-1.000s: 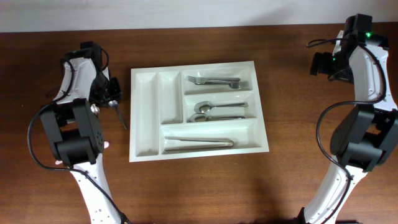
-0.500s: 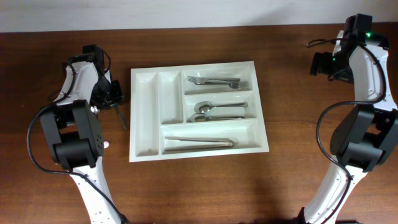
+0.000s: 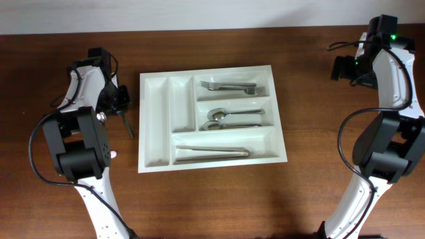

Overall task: Pack container
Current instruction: 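Close the left gripper on the spoon and lift it, then carry the spoon into the tray's left narrow compartment and release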

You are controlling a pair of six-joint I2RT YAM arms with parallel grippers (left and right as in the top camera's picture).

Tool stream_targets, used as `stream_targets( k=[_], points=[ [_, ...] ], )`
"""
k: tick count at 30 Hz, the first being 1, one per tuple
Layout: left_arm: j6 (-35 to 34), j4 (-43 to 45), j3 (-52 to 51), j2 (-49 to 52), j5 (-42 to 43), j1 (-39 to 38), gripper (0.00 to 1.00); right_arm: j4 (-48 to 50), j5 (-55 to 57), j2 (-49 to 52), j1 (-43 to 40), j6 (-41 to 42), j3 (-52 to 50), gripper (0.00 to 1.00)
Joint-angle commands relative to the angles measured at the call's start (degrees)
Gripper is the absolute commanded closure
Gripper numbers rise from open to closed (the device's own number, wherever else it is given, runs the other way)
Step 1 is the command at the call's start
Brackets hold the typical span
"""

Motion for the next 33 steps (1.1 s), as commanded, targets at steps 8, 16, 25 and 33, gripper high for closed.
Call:
stream_targets(
  k=[8, 16, 25, 33],
  points=[
    [0.52, 0.70, -1.62, 0.85, 0.02, -0.11, 0.98, 0.00, -0.31, -2.16, -0.11, -0.37, 0.98, 0.01],
    [0.52, 0.52, 0.37, 0.72, 0.07, -0.11, 0.98, 0.00, -0.31, -2.16, -0.11, -0.37, 0.98, 0.01],
    [0.55, -4.57, 9.97, 0.42, 0.07, -0.11, 0.98, 0.00, -0.31, -2.16, -0.11, -0.39, 0.98, 0.01],
    [0.57, -10.25, 18.62, 0.39, 0.04, -0.11, 0.98, 0.00, -0.31, -2.16, -0.11, -0.39, 0.98, 0.01]
  ],
)
